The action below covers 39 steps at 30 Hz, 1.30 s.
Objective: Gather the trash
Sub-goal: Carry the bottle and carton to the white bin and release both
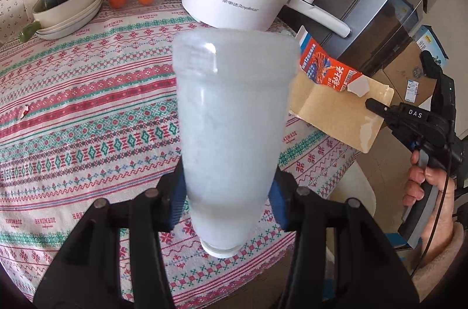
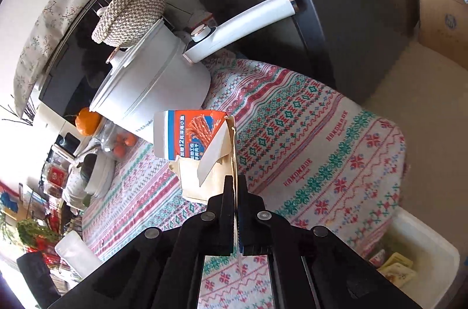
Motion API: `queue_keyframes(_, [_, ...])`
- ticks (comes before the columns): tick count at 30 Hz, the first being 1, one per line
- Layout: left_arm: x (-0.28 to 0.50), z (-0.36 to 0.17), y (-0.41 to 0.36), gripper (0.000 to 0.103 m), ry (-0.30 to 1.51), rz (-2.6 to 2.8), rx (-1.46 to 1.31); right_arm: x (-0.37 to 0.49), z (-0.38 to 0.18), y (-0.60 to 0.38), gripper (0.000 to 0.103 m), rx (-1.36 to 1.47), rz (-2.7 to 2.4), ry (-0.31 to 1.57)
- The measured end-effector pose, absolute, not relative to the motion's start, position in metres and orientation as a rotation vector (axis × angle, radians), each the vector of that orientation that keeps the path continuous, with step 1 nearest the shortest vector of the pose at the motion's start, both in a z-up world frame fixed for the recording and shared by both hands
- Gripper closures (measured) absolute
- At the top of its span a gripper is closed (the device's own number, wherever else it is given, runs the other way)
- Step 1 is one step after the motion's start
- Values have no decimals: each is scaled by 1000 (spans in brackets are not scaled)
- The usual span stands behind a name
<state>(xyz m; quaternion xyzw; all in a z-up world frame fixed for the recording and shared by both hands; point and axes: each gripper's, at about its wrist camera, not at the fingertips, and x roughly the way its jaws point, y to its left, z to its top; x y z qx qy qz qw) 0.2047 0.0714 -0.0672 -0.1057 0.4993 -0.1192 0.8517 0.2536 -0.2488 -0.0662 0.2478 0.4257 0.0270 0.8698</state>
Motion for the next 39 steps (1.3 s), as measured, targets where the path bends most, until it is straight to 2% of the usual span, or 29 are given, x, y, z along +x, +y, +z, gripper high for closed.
queue_keyframes(8, [171,-62,47,52,1038,-296,-192,155,-22,-286,101,458,9,818])
queue_keyframes(22, [134,-51,-14,52,1010,-418,-97,49,-9,-327,101,270,-139,865])
queue_keyframes(39, [132,-61,-98,52,1043,-547,-68,36,-56,-364,101,256,-228,1060])
